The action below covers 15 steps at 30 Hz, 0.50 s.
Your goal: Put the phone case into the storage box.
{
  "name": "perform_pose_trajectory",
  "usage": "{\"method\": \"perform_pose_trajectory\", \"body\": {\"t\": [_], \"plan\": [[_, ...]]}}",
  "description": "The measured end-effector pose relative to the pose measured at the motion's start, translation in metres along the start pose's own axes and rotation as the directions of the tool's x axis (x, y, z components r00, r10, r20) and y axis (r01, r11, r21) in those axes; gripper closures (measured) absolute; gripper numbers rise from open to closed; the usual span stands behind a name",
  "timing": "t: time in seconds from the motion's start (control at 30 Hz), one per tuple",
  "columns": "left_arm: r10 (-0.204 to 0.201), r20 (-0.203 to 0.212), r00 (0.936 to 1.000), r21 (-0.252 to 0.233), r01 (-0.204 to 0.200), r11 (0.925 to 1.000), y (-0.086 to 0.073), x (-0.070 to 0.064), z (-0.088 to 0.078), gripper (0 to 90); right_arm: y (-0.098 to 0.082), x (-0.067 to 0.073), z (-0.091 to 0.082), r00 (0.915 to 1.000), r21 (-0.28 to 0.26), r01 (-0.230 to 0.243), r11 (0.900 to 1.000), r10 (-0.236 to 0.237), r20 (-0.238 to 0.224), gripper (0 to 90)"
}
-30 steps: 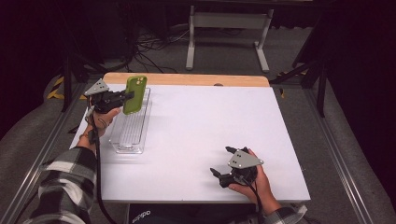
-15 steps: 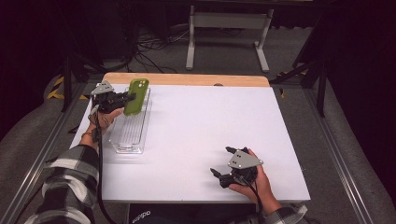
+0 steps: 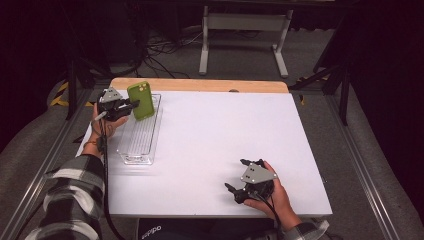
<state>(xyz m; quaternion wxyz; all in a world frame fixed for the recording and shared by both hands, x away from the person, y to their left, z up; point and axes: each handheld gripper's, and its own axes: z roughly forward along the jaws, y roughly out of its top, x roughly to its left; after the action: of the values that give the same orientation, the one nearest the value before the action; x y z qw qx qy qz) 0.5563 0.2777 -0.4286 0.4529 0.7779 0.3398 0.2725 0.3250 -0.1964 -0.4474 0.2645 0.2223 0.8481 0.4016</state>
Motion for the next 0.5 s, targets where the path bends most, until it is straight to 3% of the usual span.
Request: {"method": "perform_pose_trajectory", "body": {"t": [0.03,0.13,0.33,0.43,0.47,0.5], "plan": [[0.01,-0.006,0.9999,0.007,-0.01,0.9999,0.0,-0.001,0.001,74.1,0.0,0.0,0.0,1.0,0.002,-0.001,1.0,0.001,0.0,10.8],[0.03,-0.079,0.9965,0.016,-0.029,0.9995,0.004,-0.005,0.006,73.0,-0.001,0.0,0.0,0.9999,0.006,-0.008,1.0,0.009,-0.008,11.1],[0.039,-0.139,0.9896,0.031,-0.035,0.9989,0.007,-0.009,0.008,68.3,-0.002,0.0,0.001,0.9997,0.017,-0.017,1.0,0.017,-0.019,11.1],[0.066,-0.161,0.9848,0.044,-0.06,0.9972,0.009,-0.011,0.009,65.9,-0.002,0.001,0.002,0.9995,0.027,-0.012,1.0,0.012,-0.028,11.0],[0.068,-0.173,0.9825,0.045,-0.061,0.9971,0.009,-0.012,0.01,65.9,-0.002,0.001,0.002,0.9995,0.027,-0.012,1.0,0.012,-0.028,11.0],[0.076,-0.203,0.9761,0.05,-0.068,0.9965,0.01,-0.012,0.009,63.9,-0.002,0.002,0.003,0.9993,0.038,-0.011,0.999,0.012,-0.036,11.1]]}}
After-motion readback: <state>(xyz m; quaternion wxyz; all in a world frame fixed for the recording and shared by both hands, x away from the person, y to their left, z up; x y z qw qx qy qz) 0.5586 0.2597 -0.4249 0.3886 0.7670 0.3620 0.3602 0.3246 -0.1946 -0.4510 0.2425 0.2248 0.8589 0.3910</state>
